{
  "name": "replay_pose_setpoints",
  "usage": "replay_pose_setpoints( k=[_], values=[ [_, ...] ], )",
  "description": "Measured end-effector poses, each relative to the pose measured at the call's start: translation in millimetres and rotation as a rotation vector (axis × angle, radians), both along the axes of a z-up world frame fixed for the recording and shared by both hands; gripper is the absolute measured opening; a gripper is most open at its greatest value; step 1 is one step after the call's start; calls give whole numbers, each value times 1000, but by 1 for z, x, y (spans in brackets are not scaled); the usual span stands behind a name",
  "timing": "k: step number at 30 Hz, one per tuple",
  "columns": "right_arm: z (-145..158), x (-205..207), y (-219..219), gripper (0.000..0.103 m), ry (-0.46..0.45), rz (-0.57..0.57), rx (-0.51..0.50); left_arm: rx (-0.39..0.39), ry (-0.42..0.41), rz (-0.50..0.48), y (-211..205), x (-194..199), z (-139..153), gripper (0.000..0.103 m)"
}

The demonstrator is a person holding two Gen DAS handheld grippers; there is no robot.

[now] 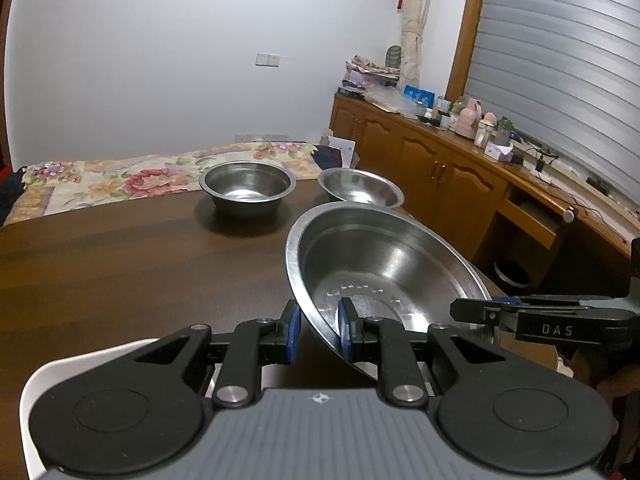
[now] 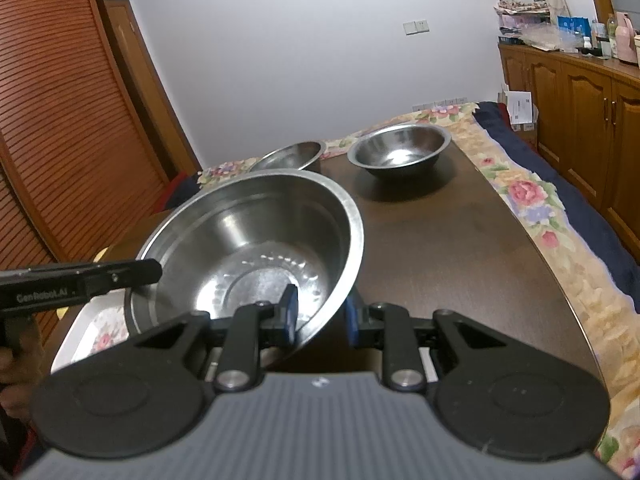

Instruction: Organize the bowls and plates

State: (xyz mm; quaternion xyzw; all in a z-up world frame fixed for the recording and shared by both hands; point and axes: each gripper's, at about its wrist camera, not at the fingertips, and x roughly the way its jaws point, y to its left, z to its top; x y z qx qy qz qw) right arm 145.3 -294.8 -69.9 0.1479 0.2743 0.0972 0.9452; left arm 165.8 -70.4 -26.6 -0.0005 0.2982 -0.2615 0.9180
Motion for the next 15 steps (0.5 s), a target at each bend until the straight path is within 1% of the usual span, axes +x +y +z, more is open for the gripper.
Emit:
replay_pose_setpoints(
  k=[9,15],
  values=[
    [-1,-15,4,26,-14,-1,-9,1,-13,-17,2,-14,-4,22],
    [-6,-22,3,26,-21,5,-6,0,-4,-15,6,-20,-9,22]
  ],
)
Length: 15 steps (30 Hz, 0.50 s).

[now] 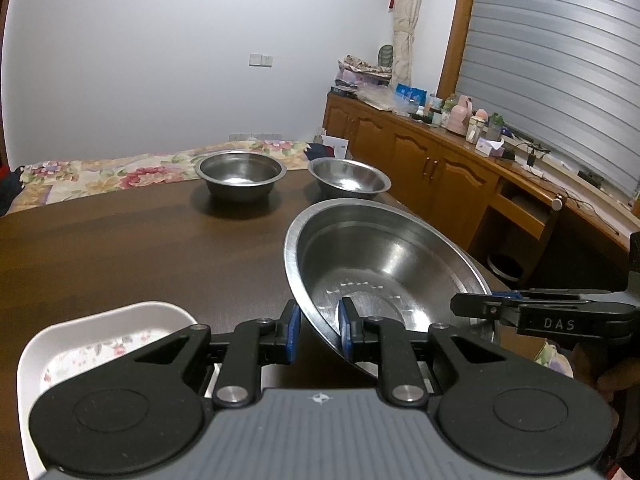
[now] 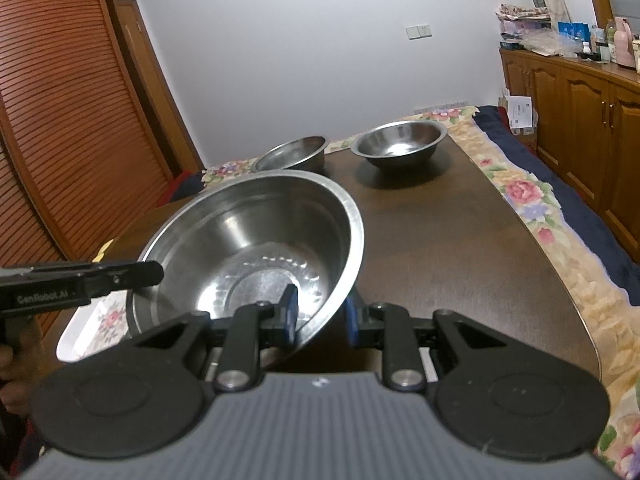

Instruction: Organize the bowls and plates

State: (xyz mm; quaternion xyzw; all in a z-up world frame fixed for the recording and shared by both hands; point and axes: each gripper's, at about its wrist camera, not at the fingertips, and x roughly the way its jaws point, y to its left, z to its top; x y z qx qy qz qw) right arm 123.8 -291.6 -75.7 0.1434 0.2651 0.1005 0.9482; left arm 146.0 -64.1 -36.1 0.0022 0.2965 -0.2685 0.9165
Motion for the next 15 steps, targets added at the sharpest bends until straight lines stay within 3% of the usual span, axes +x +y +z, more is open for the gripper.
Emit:
replay_pose_setpoints(
  k=[15],
  values=[
    [-2,-4,7,26,-5,8,-24,-6,40,27,0,1,-14,23]
  ],
)
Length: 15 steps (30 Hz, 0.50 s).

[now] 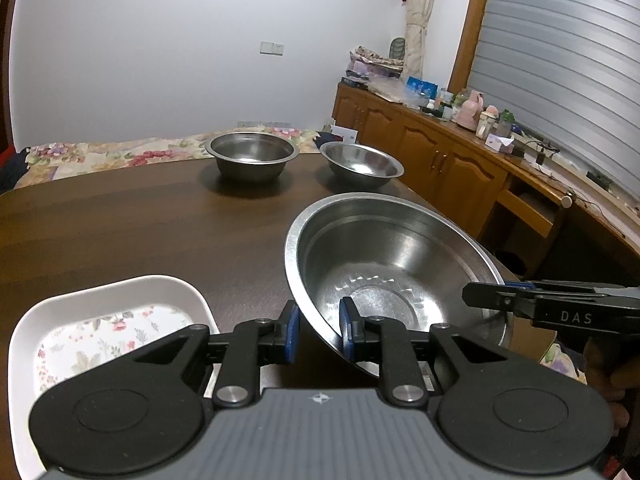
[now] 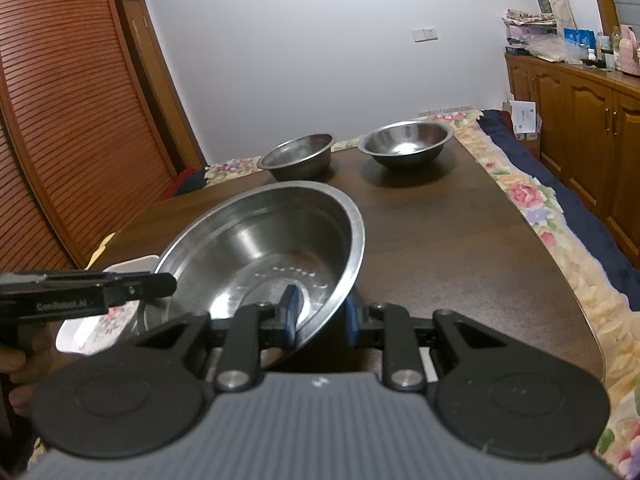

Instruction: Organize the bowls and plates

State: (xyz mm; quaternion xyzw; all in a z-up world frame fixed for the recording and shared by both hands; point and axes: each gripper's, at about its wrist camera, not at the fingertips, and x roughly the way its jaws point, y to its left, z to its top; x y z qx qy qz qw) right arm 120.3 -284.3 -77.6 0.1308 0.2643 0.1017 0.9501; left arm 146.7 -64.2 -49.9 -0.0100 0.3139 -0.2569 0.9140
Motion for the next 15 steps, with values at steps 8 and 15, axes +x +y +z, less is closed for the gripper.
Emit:
replay_pose_setpoints(
  k=[8,15],
  values=[
    [-4,1,-1,26,7,-3,13,-7,8,6,-1,1,-2,24],
    [-3,4,1,27,2,12,-6,-7,5,11,-1,1,-4,26]
  ],
)
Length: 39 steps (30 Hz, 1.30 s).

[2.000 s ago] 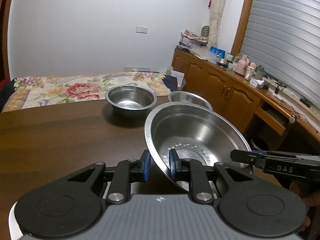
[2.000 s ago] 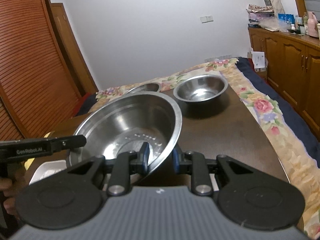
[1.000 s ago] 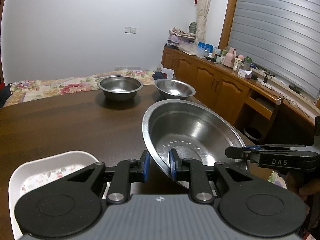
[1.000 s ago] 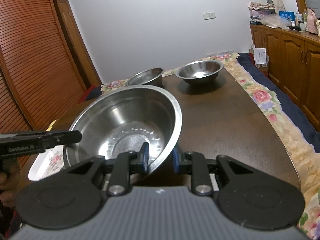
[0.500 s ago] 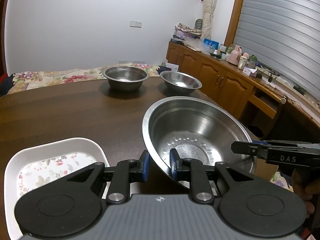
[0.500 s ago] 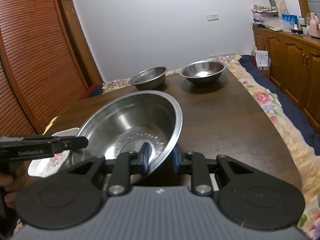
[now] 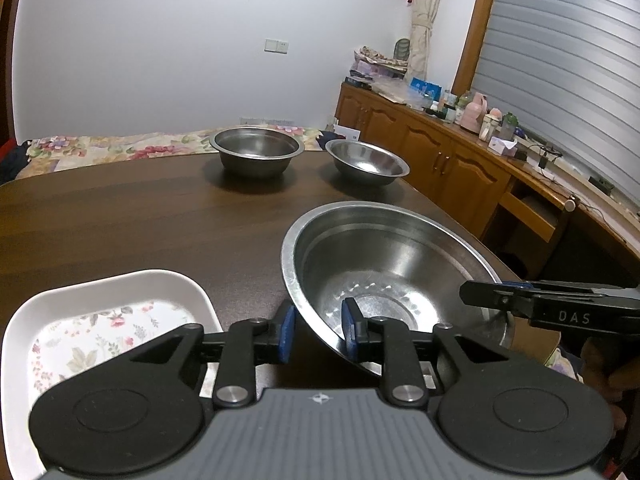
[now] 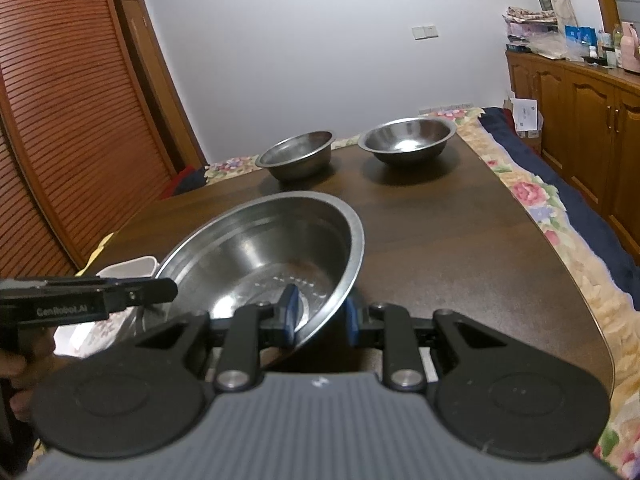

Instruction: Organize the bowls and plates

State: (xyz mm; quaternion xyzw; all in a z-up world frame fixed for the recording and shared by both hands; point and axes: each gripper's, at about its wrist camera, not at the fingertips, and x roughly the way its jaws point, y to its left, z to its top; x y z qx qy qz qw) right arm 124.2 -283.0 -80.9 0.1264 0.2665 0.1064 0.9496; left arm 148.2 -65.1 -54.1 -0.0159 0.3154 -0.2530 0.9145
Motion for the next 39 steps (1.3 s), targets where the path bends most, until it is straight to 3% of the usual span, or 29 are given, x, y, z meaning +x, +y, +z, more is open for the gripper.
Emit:
replay_pose_setpoints(
  k=[4,8,11,21,25,39],
  values=[
    [2,2,1,28,1,1,-13,1,-4,1,-1,-1,0,31],
    [5,4,2,28,-4,-6,-40,-6,-15,16,0,0,2,49],
    [11,5,0,34,-17,-6,-57,-16,-25,22,3,-2,6,54],
    [57,26,-15,34,-83,33,-157,22,-108,43,11,18,40,58],
    [78,46,-19,39,-111,58,-171,49,-130,74,13,37,51,59],
    [101,140,-23,39,-109,139,-208,88,-152,208,9,116,75,61]
  ],
)
